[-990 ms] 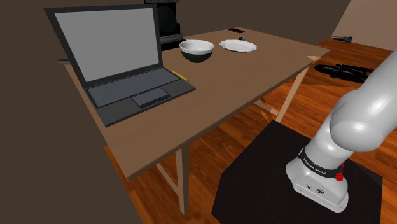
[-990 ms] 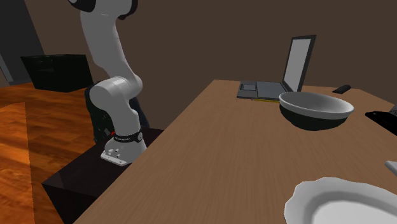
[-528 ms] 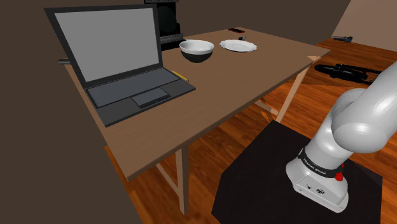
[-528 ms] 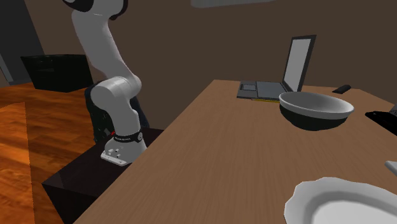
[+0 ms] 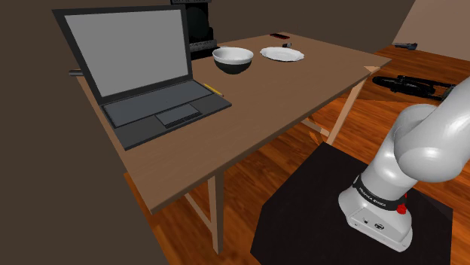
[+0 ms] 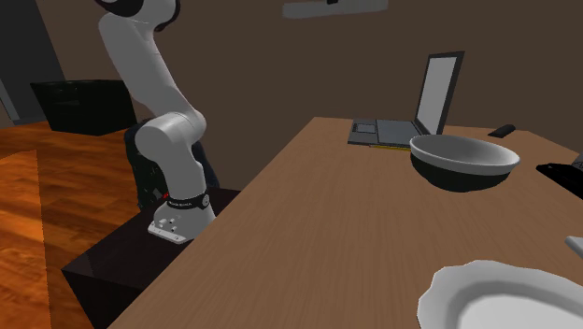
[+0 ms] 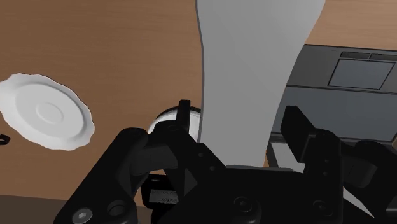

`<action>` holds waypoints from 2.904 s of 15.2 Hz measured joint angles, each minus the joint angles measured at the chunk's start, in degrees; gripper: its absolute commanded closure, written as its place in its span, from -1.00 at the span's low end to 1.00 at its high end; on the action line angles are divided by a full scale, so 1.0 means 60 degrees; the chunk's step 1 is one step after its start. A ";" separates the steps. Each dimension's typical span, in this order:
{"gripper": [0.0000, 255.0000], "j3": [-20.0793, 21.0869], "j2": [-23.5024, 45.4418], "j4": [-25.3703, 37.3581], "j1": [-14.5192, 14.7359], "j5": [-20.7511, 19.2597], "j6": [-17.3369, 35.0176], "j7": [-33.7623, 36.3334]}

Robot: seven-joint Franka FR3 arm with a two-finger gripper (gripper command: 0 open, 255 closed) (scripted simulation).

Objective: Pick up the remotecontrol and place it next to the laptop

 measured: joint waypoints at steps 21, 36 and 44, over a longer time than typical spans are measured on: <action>1.00 0.1011 -0.1233 -0.3313 0.0493 0.0233 0.1980 0.1628; 1.00 0.1001 -0.1864 -0.5828 0.0532 0.0268 0.3860 0.1719; 1.00 0.1017 -0.2054 -0.7029 0.0554 0.0279 0.4870 0.1787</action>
